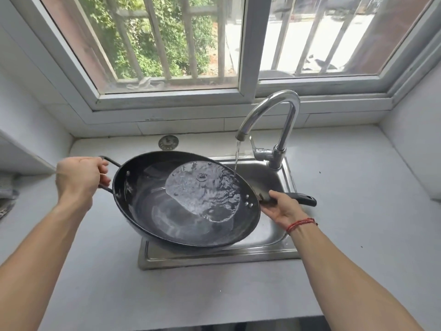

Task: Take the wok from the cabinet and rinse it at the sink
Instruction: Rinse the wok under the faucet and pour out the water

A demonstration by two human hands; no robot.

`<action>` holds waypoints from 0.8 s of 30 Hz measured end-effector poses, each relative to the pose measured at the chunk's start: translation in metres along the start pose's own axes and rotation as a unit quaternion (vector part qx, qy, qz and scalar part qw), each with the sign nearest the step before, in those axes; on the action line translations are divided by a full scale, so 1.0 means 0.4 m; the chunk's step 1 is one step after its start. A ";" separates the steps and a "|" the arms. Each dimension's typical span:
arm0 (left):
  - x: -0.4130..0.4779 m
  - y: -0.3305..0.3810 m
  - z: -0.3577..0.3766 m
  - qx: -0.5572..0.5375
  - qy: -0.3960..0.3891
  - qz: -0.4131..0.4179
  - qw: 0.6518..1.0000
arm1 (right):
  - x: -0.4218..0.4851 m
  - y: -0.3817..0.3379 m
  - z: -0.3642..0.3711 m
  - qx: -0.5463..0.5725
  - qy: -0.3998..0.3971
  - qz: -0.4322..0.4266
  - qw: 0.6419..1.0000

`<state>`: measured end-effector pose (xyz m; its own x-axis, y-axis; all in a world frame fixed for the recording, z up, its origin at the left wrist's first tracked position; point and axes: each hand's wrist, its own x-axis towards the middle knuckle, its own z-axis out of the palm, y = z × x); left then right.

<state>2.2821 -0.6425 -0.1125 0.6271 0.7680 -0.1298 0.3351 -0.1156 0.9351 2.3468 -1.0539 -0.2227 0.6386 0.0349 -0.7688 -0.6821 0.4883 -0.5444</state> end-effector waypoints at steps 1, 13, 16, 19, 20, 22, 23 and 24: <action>-0.001 -0.010 0.004 0.005 -0.005 -0.009 1.000 | -0.005 -0.005 -0.005 -0.010 0.006 -0.002 1.000; -0.034 -0.093 0.075 0.041 -0.048 -0.095 0.993 | -0.041 -0.056 -0.099 -0.088 0.104 -0.039 0.990; -0.043 -0.114 0.094 0.043 -0.058 -0.115 0.991 | -0.059 -0.071 -0.114 -0.098 0.115 -0.052 0.987; -0.061 -0.130 0.111 0.041 -0.068 -0.124 0.989 | -0.079 -0.091 -0.125 -0.111 0.126 -0.071 0.983; -0.068 -0.134 0.115 0.042 -0.071 -0.126 0.989 | -0.086 -0.099 -0.127 -0.117 0.129 -0.077 0.982; -0.079 -0.143 0.125 0.043 -0.075 -0.132 0.988 | -0.099 -0.115 -0.129 -0.125 0.136 -0.089 0.979; -0.084 -0.147 0.130 0.042 -0.077 -0.136 0.987 | -0.106 -0.125 -0.128 -0.129 0.138 -0.095 0.977; -0.088 -0.152 0.134 0.041 -0.079 -0.140 0.986 | -0.114 -0.135 -0.127 -0.133 0.141 -0.101 0.976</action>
<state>2.2772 -0.6964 -0.1824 0.6016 0.6695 -0.4357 0.5630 0.0316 0.8259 2.3362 -1.1261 -0.1754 0.6713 -0.2980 -0.6786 -0.6454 0.2151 -0.7329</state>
